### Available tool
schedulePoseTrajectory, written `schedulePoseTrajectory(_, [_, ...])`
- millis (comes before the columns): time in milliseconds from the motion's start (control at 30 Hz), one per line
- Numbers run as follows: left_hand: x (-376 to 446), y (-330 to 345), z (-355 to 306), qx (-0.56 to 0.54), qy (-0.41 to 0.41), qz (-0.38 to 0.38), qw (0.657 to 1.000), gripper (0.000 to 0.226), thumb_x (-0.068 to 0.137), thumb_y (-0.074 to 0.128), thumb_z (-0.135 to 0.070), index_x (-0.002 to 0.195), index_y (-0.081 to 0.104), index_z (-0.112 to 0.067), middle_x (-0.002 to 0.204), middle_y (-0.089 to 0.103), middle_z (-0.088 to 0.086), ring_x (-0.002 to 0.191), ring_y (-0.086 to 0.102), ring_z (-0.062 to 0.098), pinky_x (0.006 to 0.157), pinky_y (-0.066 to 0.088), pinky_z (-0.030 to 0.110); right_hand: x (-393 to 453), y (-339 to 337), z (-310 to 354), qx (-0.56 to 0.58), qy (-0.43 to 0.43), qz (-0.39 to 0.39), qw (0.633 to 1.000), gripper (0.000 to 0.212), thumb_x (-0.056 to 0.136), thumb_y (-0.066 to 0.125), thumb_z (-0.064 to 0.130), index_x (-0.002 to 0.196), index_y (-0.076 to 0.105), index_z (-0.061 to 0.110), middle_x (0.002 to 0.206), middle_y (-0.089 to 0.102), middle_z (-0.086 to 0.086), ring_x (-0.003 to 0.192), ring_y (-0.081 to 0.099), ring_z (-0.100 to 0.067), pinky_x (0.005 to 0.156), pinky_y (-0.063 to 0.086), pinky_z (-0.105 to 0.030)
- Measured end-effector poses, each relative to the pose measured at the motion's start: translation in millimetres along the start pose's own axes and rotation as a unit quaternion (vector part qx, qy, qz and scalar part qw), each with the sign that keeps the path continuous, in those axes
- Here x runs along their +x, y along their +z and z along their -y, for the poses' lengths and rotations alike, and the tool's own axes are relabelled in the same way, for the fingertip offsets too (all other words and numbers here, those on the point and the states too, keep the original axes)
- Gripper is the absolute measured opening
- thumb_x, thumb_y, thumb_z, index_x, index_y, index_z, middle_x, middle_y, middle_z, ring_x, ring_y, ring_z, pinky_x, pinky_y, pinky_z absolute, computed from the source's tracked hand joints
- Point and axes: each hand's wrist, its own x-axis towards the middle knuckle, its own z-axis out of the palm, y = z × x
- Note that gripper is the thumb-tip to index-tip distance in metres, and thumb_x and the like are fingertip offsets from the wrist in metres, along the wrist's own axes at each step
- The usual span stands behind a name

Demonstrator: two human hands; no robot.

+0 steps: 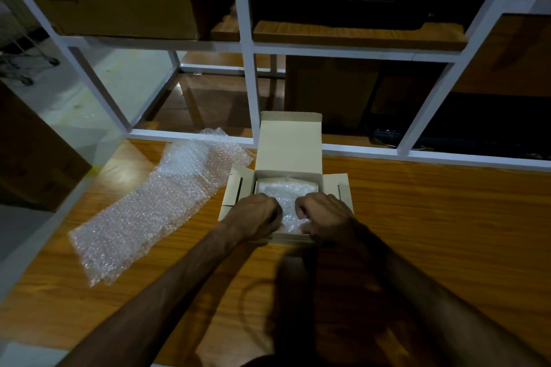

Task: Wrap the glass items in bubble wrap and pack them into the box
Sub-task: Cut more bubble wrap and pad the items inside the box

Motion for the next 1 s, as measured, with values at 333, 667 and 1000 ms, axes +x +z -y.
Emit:
schedulePoseTrajectory(333, [14.3,-9.9,-0.9,0.078,0.003,0.013,0.997,0.032,0.088,0.077,-0.050,0.091,0.059,-0.024,0.096,0.057,0.000,0.090,0.048,0.014,0.076,0.034,0.028,14.1,-11.8,5.2,-0.033,0.006,0.032,0.999,0.027,0.079,0.082,0.033,0.087,0.059,0.022,0.089,0.061,0.002,0.083,0.059,-0.018,0.074,0.057,-0.042])
schedulePoseTrajectory(667, [6.8,-2.1,4.0,0.109,-0.009,-0.014,0.994,0.023,0.089,0.079,-0.040,0.103,0.075,-0.023,0.109,0.074,0.002,0.109,0.063,0.023,0.099,0.045,0.038,2.2,-12.3,-7.6,-0.044,-0.028,0.056,0.997,0.012,0.091,0.073,0.022,0.091,0.061,0.021,0.093,0.062,0.003,0.086,0.061,-0.017,0.069,0.048,-0.027])
schedulePoseTrajectory(1000, [3.7,-4.4,8.5,0.247,-0.024,0.053,0.967,0.012,0.097,0.069,-0.028,0.104,0.071,-0.019,0.119,0.070,0.007,0.124,0.050,0.028,0.108,0.031,0.049,1.6,-9.7,-2.4,-0.158,-0.104,0.033,0.981,0.019,0.094,0.056,0.012,0.080,0.064,0.021,0.078,0.061,0.001,0.077,0.058,-0.018,0.079,0.048,-0.038])
